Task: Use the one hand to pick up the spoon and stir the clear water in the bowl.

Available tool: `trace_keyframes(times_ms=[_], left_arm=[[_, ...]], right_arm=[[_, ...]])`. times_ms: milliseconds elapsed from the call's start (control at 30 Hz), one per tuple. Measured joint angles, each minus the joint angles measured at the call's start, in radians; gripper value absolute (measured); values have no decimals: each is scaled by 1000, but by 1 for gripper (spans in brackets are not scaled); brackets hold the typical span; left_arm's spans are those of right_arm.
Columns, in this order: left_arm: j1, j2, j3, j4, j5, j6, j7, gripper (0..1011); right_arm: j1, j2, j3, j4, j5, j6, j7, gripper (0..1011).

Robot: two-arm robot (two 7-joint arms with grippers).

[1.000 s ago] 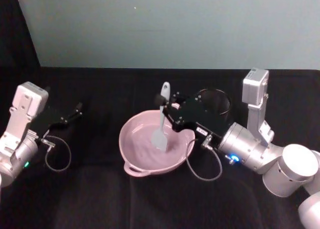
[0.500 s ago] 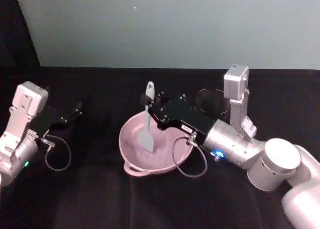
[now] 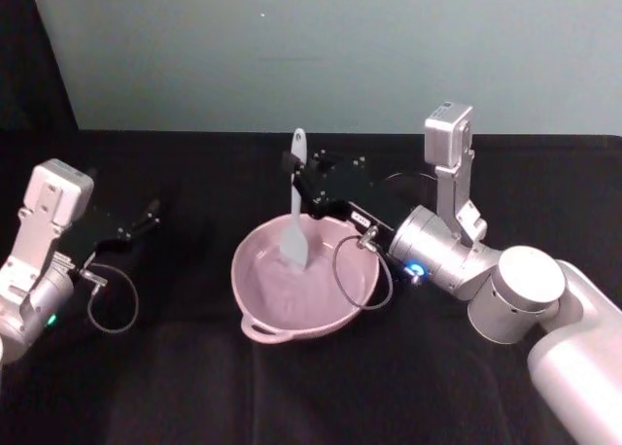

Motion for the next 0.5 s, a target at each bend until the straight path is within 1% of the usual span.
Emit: trace_keyframes(times_ms=[233,367,500], left_arm=[[0,0,0,0,0,0,0,1011],[0,0,0,0,0,0,0,1011],[0,0,0,0,0,0,0,1011]], right_arm=[[-4,8,20,1,-20,-19,-12,116],[-21,23,32,-23,-24,-20,-12,116],[-45,41,44,-57,-16,-13,-4,116]])
